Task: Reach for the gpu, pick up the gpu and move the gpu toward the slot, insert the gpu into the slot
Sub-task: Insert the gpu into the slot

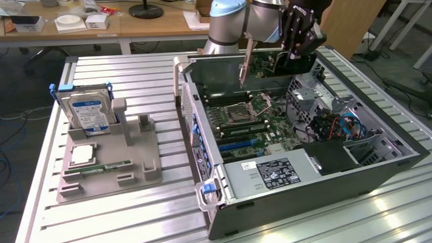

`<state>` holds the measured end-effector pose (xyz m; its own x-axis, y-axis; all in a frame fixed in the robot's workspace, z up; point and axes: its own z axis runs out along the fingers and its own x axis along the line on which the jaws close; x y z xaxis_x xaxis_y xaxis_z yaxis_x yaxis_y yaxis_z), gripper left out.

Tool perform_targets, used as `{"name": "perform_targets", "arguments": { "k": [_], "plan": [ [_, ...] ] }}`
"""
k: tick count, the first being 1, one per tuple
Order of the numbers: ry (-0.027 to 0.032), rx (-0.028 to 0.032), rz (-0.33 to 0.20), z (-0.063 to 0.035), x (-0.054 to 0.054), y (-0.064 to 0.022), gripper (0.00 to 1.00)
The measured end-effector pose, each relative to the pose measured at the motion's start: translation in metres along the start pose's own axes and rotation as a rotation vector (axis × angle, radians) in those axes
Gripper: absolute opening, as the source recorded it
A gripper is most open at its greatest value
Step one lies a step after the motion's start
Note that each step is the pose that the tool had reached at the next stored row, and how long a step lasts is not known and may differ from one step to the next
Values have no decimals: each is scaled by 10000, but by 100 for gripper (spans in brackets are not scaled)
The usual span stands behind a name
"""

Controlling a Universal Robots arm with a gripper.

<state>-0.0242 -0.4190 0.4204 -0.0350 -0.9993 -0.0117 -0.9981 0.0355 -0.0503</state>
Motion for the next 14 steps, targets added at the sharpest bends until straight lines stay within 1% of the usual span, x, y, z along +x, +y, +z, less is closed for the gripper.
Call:
{"name": "perform_targets", "arguments": {
  "k": [3, 4, 5, 6, 7, 11, 14],
  "plan": [
    [-1, 0, 1, 1, 0, 0, 27],
    [-2, -11, 2, 3, -1, 0, 27],
    [0, -76, 3, 5, -1, 1, 27],
    [2, -128, 3, 5, 0, 0, 27],
    [4, -141, 3, 4, 0, 1, 27],
    [4, -141, 2, 6, 0, 0, 27],
    [-4, -140, 3, 46, 0, 2, 27]
  ]
}}
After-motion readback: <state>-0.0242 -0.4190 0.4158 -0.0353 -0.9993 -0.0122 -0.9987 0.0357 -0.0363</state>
